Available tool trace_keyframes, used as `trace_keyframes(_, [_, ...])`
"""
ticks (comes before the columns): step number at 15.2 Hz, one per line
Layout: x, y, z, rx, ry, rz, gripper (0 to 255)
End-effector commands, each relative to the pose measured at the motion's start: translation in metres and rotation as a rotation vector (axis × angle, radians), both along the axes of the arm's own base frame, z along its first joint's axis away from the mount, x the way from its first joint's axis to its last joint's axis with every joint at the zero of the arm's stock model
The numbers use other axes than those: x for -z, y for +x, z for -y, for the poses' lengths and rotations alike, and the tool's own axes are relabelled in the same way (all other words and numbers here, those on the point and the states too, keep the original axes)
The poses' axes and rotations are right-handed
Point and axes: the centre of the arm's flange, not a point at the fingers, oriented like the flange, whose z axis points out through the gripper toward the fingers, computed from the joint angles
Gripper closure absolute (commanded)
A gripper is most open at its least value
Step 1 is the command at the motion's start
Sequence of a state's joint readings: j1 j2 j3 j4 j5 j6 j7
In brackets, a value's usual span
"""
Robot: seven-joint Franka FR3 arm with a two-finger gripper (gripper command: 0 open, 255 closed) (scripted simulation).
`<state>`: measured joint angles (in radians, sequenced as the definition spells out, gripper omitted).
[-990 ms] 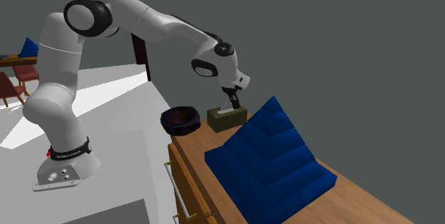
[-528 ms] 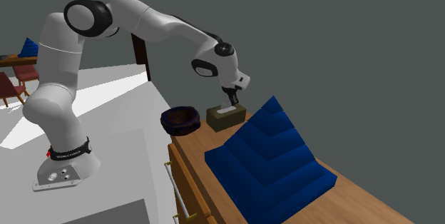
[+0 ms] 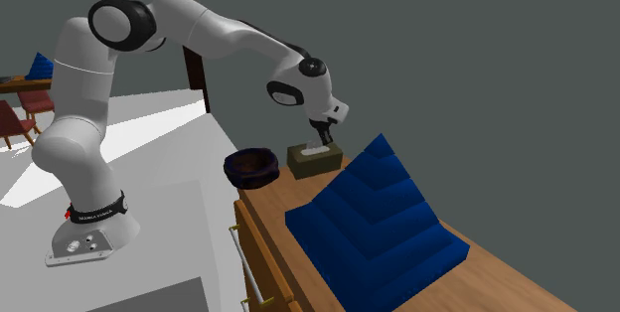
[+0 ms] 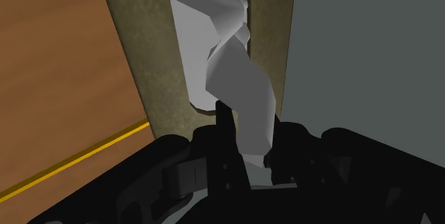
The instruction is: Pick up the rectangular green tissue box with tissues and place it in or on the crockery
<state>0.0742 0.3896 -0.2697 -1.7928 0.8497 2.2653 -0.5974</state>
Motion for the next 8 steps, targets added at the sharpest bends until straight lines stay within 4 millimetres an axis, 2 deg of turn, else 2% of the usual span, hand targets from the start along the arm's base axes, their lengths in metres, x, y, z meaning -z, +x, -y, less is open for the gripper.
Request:
trace_keyframes(1, [-0.006, -0.001, 0.000, 0.000, 0.000, -0.005, 255])
trace_keyframes(8, [-0.043, -0.001, 0.000, 0.000, 0.000, -0.005, 255])
